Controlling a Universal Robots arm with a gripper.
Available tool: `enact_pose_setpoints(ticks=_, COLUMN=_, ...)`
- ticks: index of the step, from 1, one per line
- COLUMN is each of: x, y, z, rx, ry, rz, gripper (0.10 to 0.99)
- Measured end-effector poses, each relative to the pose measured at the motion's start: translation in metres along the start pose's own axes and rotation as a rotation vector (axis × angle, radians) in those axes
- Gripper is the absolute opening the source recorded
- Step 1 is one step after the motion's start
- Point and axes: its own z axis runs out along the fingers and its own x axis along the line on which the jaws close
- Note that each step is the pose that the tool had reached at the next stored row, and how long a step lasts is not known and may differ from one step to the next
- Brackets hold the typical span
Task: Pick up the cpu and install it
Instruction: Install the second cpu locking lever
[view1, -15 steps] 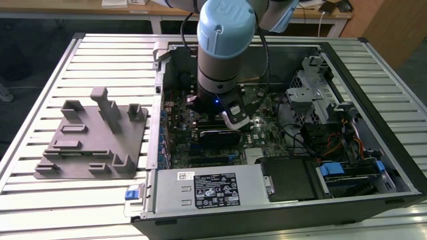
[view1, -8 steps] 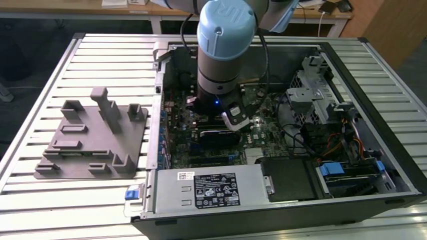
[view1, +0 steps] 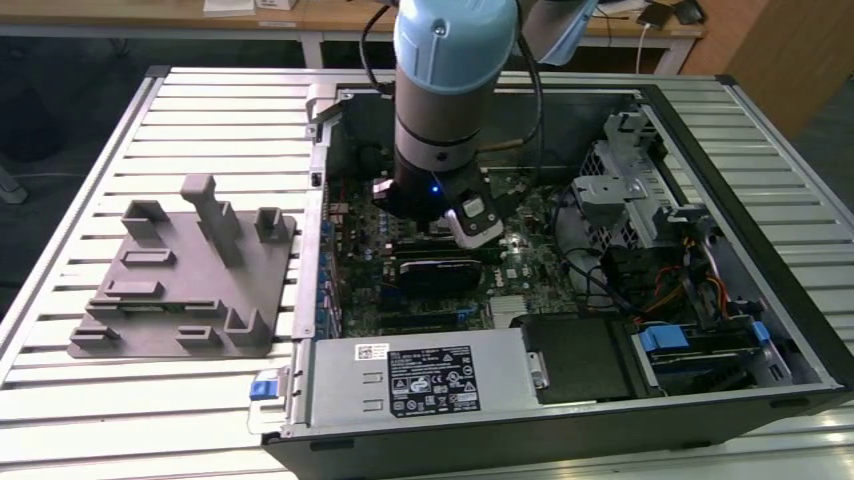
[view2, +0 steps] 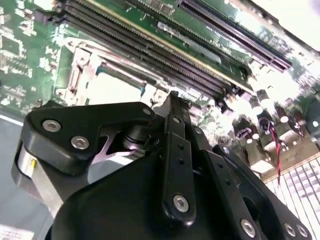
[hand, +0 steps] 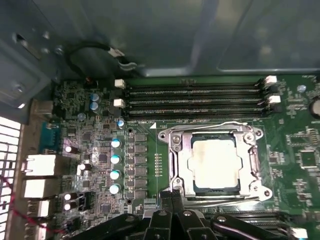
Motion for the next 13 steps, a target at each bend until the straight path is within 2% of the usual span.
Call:
enact_pose_setpoints(ticks=3, x=0.0001, y=0.0016, z=-0.0052, rx=0.010, ry=-0.0006, rz=0.000, gripper=0.106)
enact_pose_setpoints(ticks=6, x=-0.0003, y=0.0020, z=-0.0067, rx=0.053, ry=-0.0031, rz=0.008, gripper=0.106)
enact_pose_setpoints(ticks=7, x=-0.0010, y=0.0023, z=-0.0066, rx=0.061, ry=-0.0043, rz=0.012, gripper=0.106)
enact_pose_setpoints(ticks=9, x=-0.0034, y=0.0038, z=-0.0062, rx=0.066, ry=-0.0060, rz=0.018, gripper=0.106)
enact_pose_setpoints(ticks=13, x=-0.0110, y=0.0079, z=-0.0052, rx=0.068, ry=-0.0074, rz=0.024, gripper=0.106)
